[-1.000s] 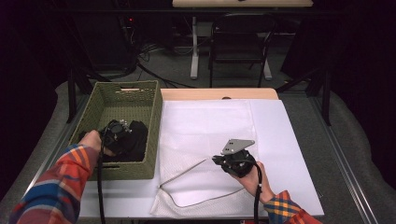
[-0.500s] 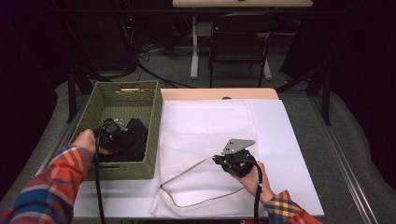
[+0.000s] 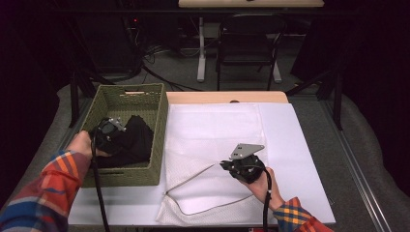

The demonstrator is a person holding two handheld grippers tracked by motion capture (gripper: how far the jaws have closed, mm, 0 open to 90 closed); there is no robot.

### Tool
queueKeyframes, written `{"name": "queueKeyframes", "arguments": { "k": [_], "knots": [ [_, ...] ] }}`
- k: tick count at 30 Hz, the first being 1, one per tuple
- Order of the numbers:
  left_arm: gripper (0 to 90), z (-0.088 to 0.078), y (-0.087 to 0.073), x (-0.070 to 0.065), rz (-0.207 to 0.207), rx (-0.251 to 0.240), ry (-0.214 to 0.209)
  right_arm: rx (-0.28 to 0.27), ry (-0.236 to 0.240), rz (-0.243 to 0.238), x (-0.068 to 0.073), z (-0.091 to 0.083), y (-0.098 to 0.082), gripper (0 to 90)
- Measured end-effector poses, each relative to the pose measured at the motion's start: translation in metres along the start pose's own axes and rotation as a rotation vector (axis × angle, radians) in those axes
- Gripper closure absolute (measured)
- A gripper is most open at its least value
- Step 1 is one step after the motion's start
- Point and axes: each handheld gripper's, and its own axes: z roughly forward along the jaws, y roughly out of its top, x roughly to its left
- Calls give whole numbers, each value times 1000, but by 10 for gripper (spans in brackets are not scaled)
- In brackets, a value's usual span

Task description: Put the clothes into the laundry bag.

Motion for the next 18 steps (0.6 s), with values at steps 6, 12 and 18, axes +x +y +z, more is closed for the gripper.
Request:
{"name": "queueKeyframes", "arguments": {
  "k": [6, 12, 18],
  "knots": [
    [600, -9, 1, 0, -1, -10, 13, -1, -1, -1, 0, 0, 0, 887],
    [601, -16, 5, -2, 15, 8, 18, 1, 0, -2, 1, 0, 0, 887],
    [601, -24, 7, -2, 26, 11, 17, -1, -2, -1, 0, -1, 0, 887]
  ]
}}
